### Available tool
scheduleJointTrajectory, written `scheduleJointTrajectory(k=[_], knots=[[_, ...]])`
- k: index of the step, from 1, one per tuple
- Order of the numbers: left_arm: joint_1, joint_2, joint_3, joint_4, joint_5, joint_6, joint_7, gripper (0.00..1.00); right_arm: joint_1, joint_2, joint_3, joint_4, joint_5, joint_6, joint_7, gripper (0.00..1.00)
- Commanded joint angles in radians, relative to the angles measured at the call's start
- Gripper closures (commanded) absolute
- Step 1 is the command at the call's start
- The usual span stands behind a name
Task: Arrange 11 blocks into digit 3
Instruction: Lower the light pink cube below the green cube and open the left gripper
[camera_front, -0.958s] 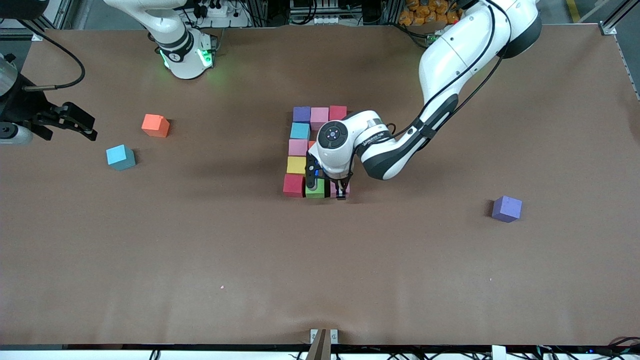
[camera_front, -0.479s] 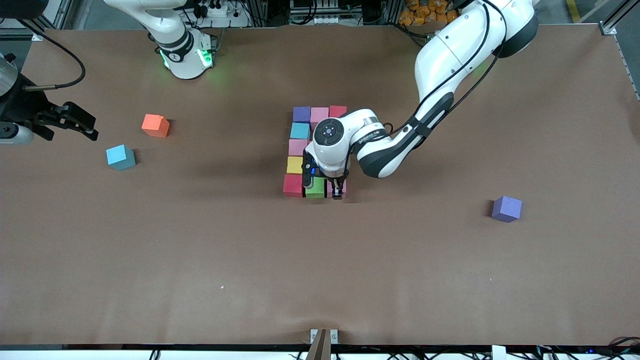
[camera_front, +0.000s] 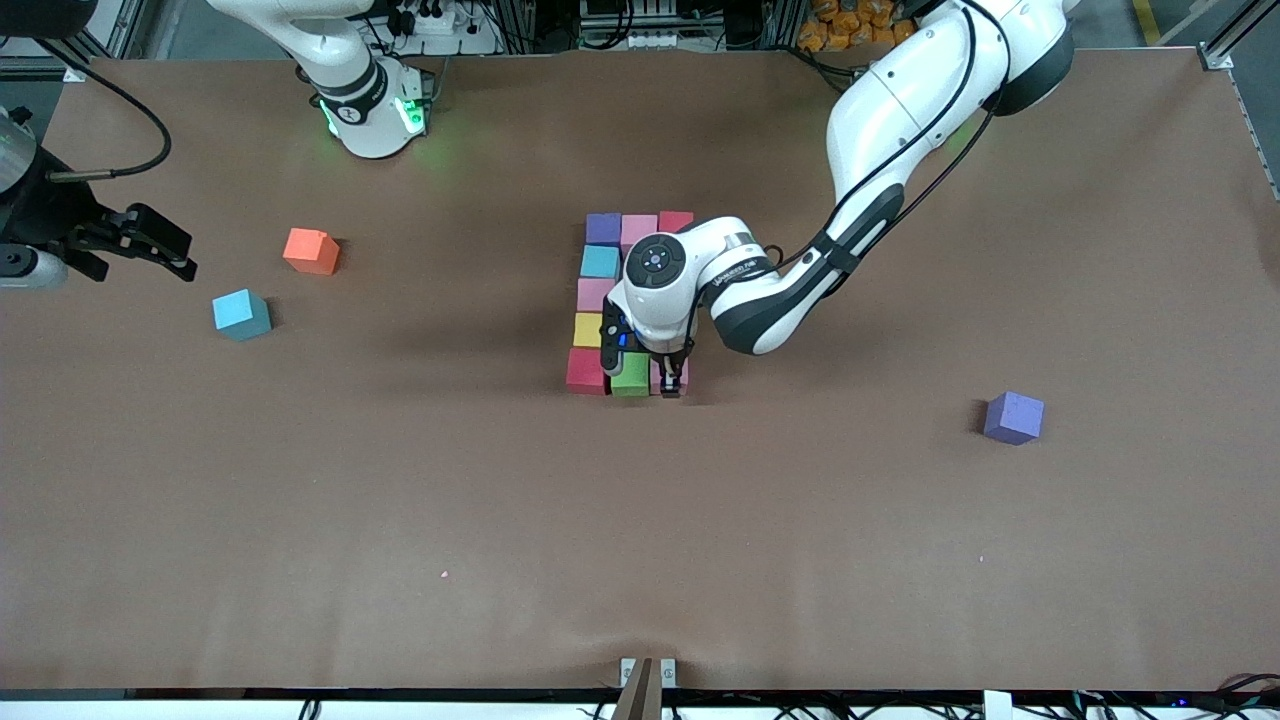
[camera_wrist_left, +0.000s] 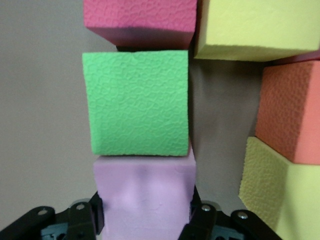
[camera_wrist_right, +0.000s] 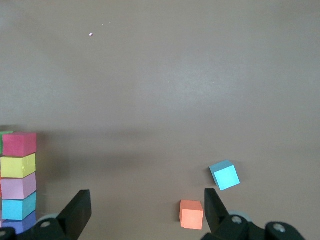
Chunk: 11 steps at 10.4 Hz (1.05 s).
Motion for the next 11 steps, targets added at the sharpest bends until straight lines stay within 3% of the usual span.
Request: scheduleJointTrajectory(k=[1,10,11], knots=[[-0.029,0.009,0.029,0.02,-0.007,0.022,0.016,0.76,-0.007,-0.004,0.0,-0.005,0.018,0.003,-0.011,0.0],[-0.038,0.009,0.029,0.031,-0.014,0.027,0.009,0.76,-0.007,-0.007,0.002,-0.007,0.018,-0.007,-0.013,0.0],[-0.038,0.009,0.029,0.031,-0.016,0.027,0.009,0.72,-0.007,-0.007,0.002,-0.007,0.018,-0.007,-0.013,0.0]])
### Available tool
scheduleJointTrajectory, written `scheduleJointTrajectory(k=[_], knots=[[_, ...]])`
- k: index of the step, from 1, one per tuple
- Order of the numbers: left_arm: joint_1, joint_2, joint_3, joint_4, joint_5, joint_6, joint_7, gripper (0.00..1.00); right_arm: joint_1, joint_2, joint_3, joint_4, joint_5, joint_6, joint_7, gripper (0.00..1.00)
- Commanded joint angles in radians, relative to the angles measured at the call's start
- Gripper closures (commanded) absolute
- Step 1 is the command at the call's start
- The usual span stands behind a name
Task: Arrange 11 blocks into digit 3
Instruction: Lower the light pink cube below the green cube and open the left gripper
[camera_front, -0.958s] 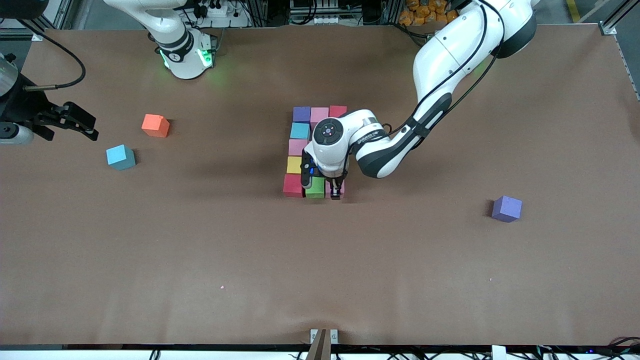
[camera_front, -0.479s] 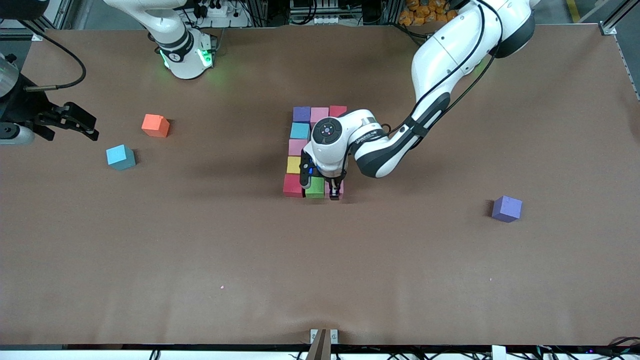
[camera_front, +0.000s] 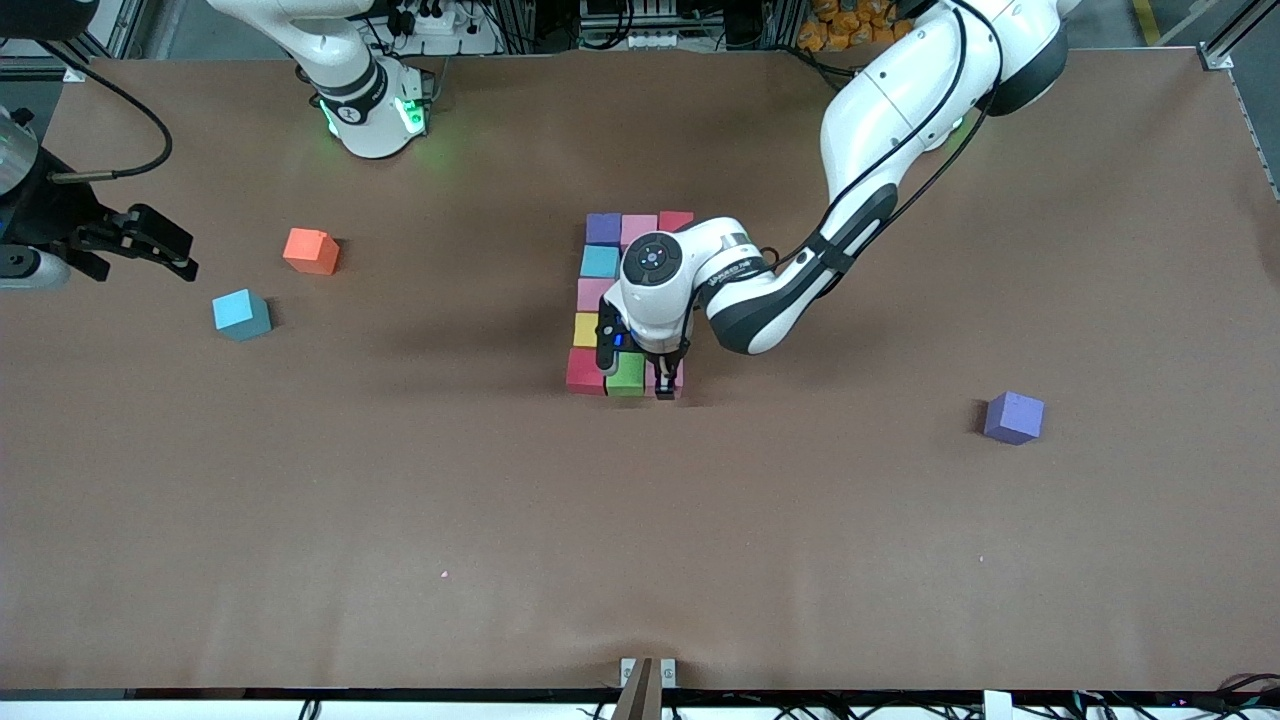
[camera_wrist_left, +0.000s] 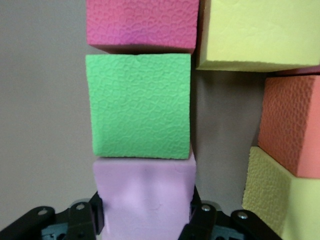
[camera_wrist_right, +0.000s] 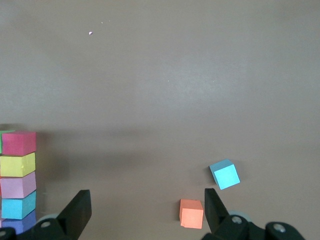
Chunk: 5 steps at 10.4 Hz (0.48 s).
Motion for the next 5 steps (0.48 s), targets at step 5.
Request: scheduleJointTrajectory(k=[5], knots=[[-0.014,-0.003,0.015,0.02,-0.027,0.006,-0.064,0.0,-0.008,-0.007,0.002,-0.002,0.018,-0.003,-0.012,0.0]])
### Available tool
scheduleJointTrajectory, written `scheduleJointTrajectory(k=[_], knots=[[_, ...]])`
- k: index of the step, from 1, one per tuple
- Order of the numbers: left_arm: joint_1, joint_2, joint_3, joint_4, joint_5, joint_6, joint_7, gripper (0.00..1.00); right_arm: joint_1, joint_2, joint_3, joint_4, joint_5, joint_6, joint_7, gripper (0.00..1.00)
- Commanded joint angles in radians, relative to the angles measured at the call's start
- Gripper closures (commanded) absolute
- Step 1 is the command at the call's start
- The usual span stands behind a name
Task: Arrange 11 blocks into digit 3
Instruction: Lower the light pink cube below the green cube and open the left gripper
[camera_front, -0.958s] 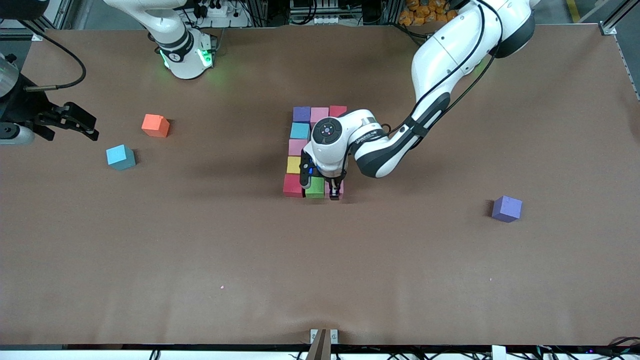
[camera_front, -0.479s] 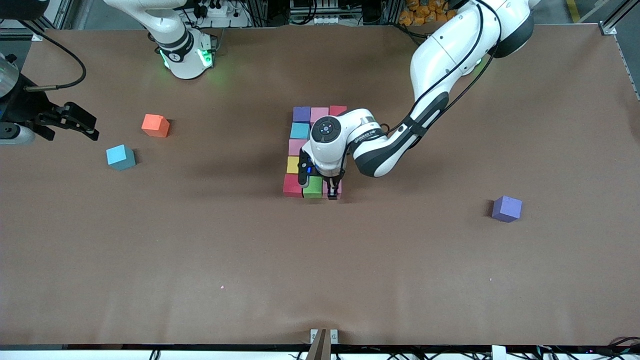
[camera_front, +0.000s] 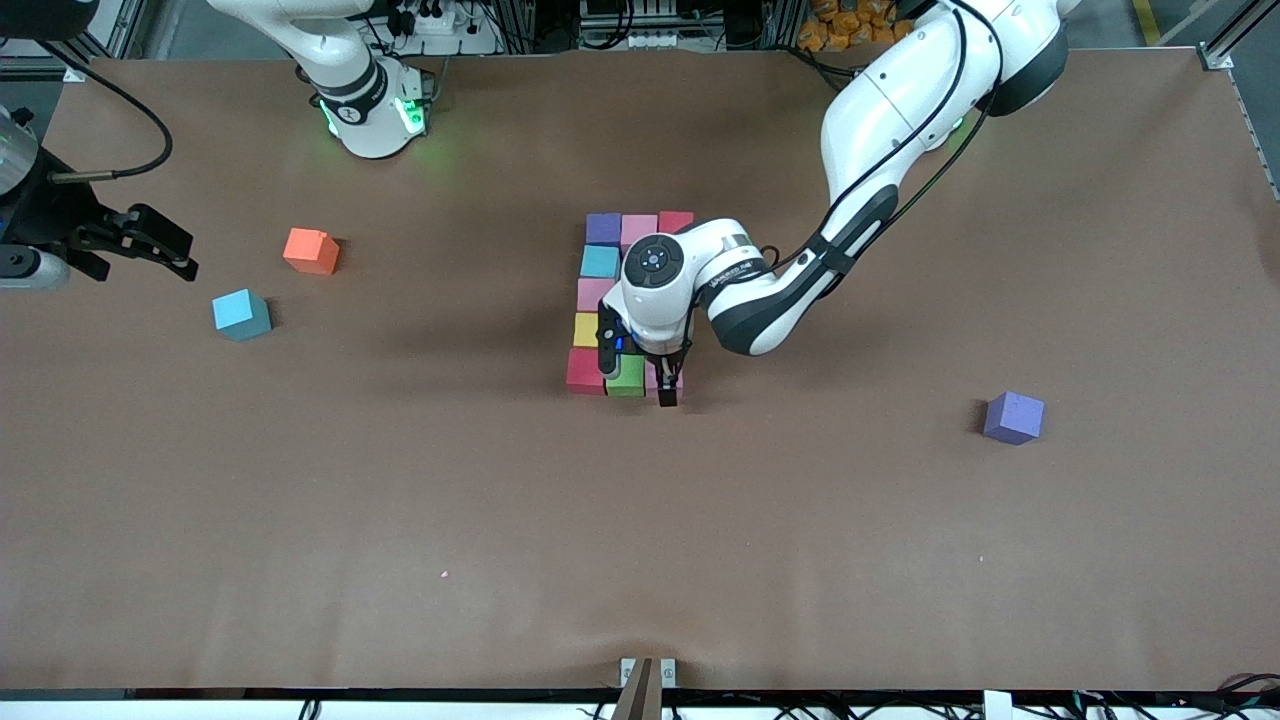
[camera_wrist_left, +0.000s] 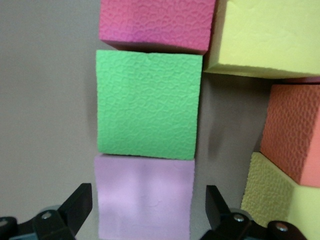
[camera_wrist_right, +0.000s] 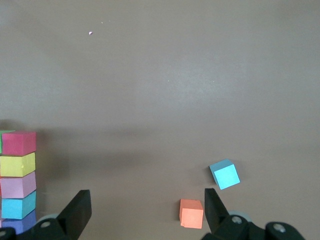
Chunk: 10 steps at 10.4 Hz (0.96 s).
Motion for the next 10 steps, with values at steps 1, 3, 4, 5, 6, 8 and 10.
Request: scheduleJointTrajectory(k=[1,3,4,5,6,8,10], knots=[[-0.013,-0.011,0.011,0.014,-0.014,0.001,-0.006,0.0,-0.008,-0.007,0.002,-0.002,0.018,-0.001,-0.011,0.0],[-0.008,-0.033,0.007,-0.001,-0.015,-0.015,0.001,0.0,-0.008,-0.007,0.001,-0.004,0.018,-0.001,-0.011,0.0],[-0.005,-0.042,0.002,0.0,-0.015,-0.049,0.004,0.0,-0.007,-0.005,0.002,-0.002,0.018,0.0,-0.011,0.0],[-0.002,-0.056,-0.011,0.0,-0.015,-0.069,0.004,0.0,-0.007,-0.004,0.001,-0.004,0.018,0.006,-0.011,0.0],[0.002,-0.07,-0.024,0.0,-0.015,-0.097,0.004,0.0,-0.007,-0.002,0.001,-0.004,0.018,0.008,-0.011,0.0],[0.007,-0.108,-0.053,0.003,-0.029,-0.167,0.004,0.0,-0.008,-0.002,0.001,-0.004,0.018,0.008,-0.013,0.0],[0.021,-0.177,-0.054,0.006,-0.076,-0.25,0.003,0.0,-0.008,-0.002,0.001,-0.002,0.018,0.012,-0.013,0.0]])
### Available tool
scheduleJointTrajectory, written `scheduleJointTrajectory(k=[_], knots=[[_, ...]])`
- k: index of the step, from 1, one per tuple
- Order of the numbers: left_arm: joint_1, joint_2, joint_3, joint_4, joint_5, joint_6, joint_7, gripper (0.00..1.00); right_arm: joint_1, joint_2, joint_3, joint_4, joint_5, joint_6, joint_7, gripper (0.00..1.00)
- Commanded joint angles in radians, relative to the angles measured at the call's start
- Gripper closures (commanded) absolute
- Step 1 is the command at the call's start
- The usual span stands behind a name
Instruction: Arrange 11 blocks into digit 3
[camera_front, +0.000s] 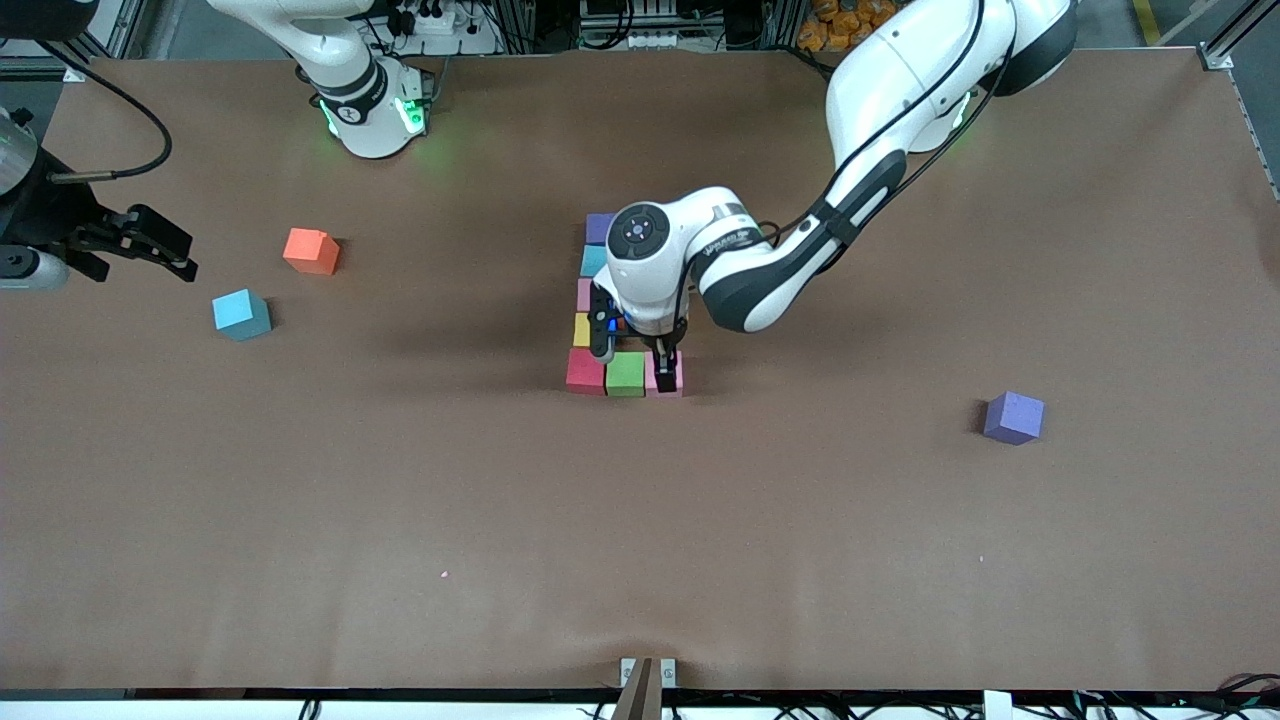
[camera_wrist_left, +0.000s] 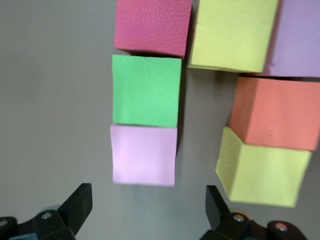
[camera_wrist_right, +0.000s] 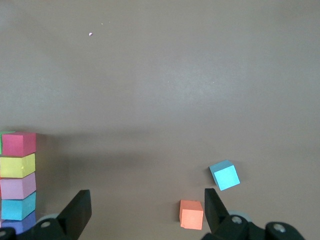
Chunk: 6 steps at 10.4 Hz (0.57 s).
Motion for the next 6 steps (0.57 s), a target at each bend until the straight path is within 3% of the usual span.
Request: scheduleJointTrajectory(k=[1,6], knots=[[0.035,-0.104,0.0,-0.013,-0.063,-0.088,-0.004,0.0,-0.008,-0.004,0.001,-0.003,0.018,0.006,-0.013,0.0],[0.196,-0.225,0.006,-0.009,-0.178,-0.1,-0.164,0.0,-0.01,-0.004,0.001,-0.003,0.018,0.004,-0.013,0.0]])
